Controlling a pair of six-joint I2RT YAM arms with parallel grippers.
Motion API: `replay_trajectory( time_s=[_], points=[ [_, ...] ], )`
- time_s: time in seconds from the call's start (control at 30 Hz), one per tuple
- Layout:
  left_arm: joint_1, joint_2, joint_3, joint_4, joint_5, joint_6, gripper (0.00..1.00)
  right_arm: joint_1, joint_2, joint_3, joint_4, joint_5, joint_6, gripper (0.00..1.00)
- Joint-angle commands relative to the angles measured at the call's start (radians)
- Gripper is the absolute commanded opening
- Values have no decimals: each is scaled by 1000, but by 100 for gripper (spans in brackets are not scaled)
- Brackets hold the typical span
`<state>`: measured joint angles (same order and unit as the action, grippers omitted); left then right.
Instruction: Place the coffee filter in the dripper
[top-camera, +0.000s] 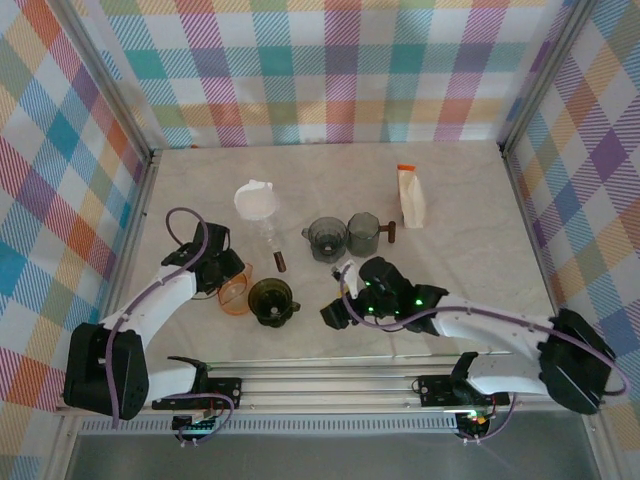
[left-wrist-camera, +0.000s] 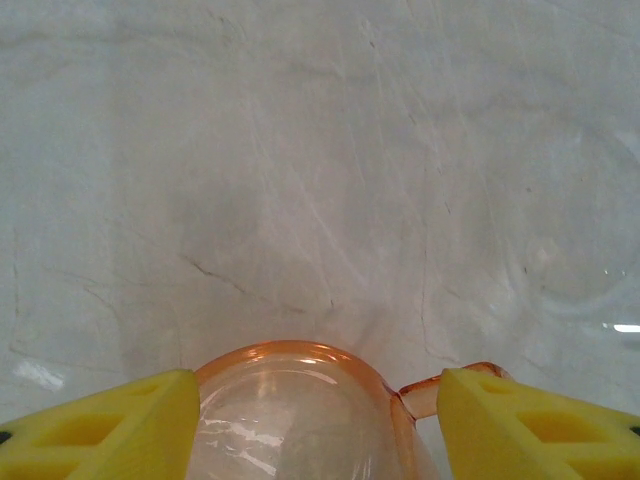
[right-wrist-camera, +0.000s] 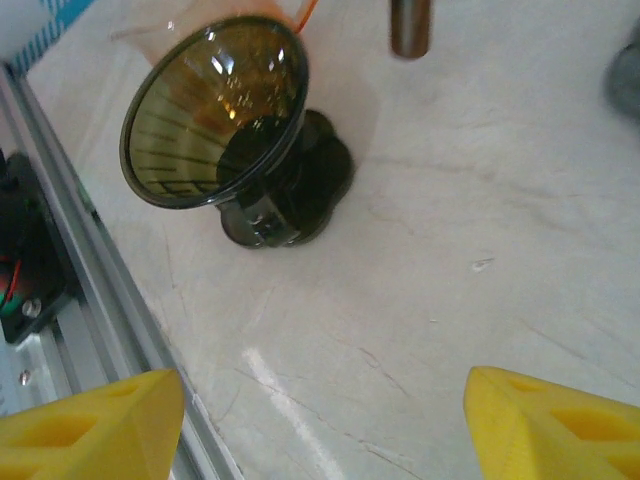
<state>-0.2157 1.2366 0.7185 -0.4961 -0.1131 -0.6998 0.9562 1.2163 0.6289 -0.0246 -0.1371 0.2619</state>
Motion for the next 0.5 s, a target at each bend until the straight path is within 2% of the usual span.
replay_trajectory(
  time_s=[0.0,0.3,0.47],
  points=[
    [-19,-10,-26,-26,25,-24,64,9,105,80,54,-105,-70,74],
    [-51,-19,-61,-2,36,-37,64,9,307,227,14,-80,-203,73],
    [-51,-14,-53,-3,38,-29,64,10,386,263,-12,-135,-301,71]
  ],
)
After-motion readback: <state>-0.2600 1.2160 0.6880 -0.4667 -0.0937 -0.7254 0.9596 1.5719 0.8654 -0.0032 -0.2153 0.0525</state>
